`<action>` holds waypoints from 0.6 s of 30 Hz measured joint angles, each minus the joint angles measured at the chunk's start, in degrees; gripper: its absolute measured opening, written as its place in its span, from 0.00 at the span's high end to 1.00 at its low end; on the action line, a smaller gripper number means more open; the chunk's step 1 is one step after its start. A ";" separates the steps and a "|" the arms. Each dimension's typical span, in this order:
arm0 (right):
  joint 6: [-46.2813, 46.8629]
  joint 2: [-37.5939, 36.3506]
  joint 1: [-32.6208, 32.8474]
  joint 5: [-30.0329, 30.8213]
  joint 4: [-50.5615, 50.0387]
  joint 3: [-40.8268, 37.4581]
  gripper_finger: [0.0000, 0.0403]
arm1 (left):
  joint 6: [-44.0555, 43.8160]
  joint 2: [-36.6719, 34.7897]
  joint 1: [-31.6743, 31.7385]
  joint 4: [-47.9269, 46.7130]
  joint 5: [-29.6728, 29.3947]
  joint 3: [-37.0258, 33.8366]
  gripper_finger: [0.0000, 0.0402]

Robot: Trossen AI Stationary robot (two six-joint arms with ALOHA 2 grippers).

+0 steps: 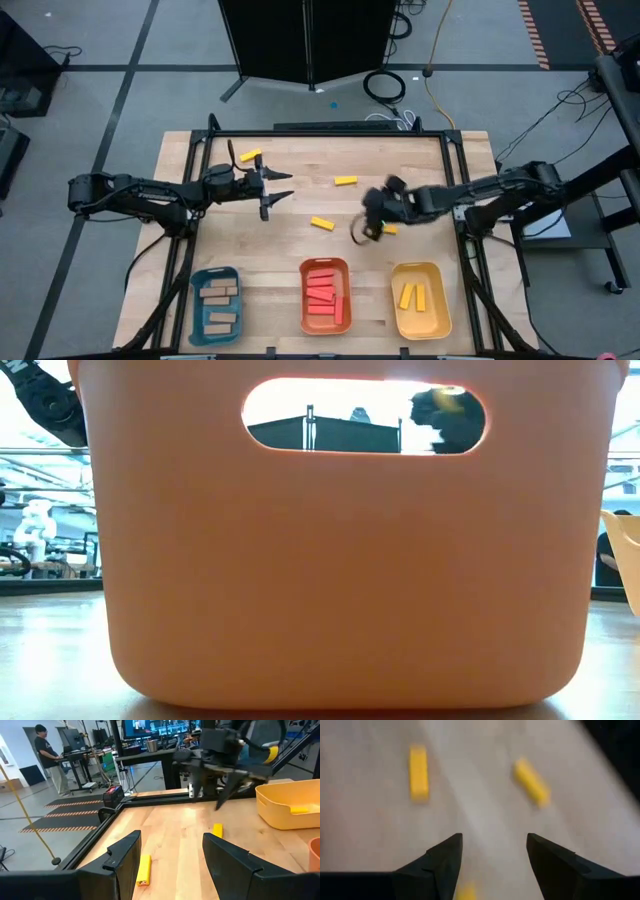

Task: Sort blocks
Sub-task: Put the top middle yellow block into the yellow bin

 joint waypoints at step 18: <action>-44.89 22.61 -29.24 -25.16 28.98 3.77 0.47 | 0.06 0.00 0.00 -1.71 -0.90 0.00 0.48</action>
